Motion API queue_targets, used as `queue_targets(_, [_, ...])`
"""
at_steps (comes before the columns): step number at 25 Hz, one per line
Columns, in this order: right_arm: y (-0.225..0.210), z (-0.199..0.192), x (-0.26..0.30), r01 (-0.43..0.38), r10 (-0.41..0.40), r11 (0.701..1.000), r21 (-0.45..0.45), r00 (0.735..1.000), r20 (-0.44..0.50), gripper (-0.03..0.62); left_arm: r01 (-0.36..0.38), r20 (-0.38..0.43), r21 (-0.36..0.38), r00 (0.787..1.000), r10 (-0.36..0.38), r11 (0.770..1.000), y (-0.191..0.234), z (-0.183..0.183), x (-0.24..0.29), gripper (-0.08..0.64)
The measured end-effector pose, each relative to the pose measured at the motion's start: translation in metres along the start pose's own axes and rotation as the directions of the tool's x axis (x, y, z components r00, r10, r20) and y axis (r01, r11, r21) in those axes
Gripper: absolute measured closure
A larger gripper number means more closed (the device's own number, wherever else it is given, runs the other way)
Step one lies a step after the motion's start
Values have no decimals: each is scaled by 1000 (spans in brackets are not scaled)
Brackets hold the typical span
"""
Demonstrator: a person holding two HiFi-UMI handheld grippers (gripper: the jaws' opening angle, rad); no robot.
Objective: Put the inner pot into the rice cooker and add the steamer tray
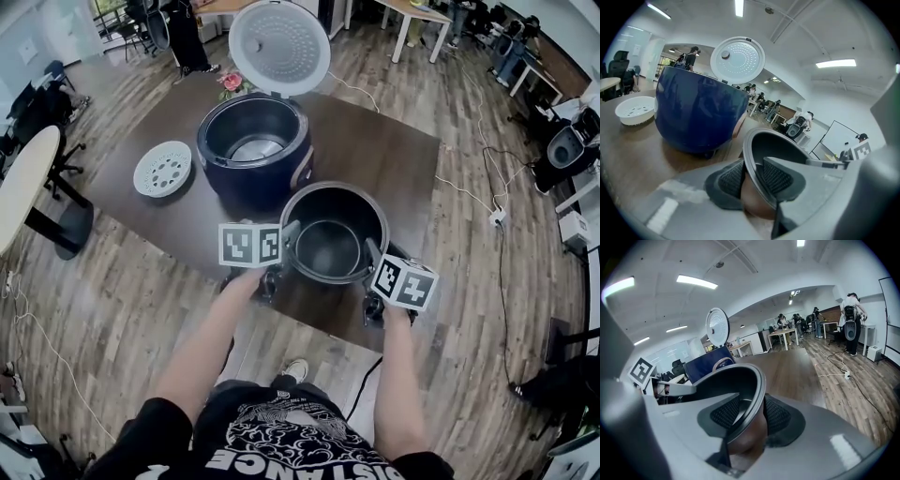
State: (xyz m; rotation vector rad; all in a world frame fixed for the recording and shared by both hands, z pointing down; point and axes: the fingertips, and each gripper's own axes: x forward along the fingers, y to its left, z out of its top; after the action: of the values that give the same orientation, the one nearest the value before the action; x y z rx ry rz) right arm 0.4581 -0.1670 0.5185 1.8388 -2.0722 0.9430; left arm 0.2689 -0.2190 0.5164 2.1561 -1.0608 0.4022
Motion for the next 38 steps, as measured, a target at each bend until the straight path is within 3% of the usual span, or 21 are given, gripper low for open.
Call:
queue_targets(7, [0, 5, -7, 12, -12, 1000, 6, 1000, 26, 454, 14, 22, -12, 1000, -14, 1000, -3, -1, -6, 439])
queue_targets(17, [12, 50, -35, -15, 19, 999, -30, 989, 146, 463, 55, 128, 22, 990, -57, 998, -27, 38, -29, 445])
queue_targets(29, [45, 119, -75, -36, 61, 995, -89, 951, 304, 466, 90, 244, 98, 963, -112, 991, -55, 101, -72, 443])
queue_targets(38, [83, 158, -90, -35, 88, 989, -144, 921, 380, 466, 107, 312, 135, 939, -145, 985, -52, 142, -104, 443])
